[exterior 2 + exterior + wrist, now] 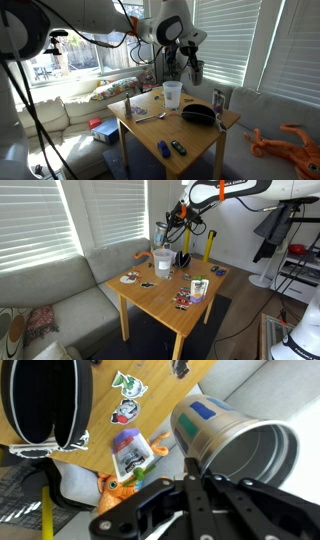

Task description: Remove the spoon from the plastic cup, put it on the table, put the silver cup in the plastic cup and then put the silver spoon in the silver cup inside the plastic cup

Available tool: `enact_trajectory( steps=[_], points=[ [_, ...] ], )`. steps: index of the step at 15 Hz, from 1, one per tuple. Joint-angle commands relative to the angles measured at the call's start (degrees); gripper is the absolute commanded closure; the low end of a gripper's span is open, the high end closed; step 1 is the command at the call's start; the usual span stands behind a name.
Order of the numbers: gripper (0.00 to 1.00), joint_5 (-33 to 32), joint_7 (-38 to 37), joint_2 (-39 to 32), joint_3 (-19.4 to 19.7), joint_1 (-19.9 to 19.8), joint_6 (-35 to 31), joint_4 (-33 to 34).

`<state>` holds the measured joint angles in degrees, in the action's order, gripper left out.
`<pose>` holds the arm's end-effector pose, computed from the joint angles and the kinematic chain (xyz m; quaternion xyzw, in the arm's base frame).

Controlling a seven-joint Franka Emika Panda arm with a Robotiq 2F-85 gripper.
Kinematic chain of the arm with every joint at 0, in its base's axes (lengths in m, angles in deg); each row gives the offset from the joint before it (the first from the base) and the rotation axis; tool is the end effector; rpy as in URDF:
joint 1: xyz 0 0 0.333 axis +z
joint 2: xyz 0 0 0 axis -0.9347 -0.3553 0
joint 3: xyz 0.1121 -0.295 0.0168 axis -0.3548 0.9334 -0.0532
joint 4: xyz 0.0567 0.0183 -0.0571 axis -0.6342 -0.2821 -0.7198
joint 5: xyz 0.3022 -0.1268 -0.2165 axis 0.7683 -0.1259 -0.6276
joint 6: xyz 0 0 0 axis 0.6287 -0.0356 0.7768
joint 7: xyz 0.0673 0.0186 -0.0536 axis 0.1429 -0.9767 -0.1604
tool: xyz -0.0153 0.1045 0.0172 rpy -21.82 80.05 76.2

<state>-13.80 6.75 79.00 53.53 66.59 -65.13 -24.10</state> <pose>0.6422 -0.1065 0.6037 -0.8526 0.4290 -0.2782 0.1077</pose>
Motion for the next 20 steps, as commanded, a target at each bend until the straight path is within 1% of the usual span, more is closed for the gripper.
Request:
enact_trajectory(
  steps=[1, 2, 5, 9, 11, 17, 20],
  points=[
    [0.99, 0.6, 2.0, 4.5, -1.9, 0.6, 0.6, -0.6],
    [0.99, 1.9, 3.0, 5.4, -2.5, 0.8, 1.0, -0.9],
    [0.99, 2.8, 4.9, 6.8, -4.0, 1.2, 2.9, -0.8],
    [0.99, 3.1, 7.2, 6.6, -5.1, 1.4, 8.6, -1.0],
    [0.99, 2.5, 8.1, 6.4, -5.2, 1.3, 11.4, -1.2],
    [0.99, 1.6, 11.6, 5.2, -4.9, 1.0, 16.8, -2.0],
    [0.99, 1.3, 13.1, 3.8, -4.6, 0.8, 15.9, -3.1]
  ],
)
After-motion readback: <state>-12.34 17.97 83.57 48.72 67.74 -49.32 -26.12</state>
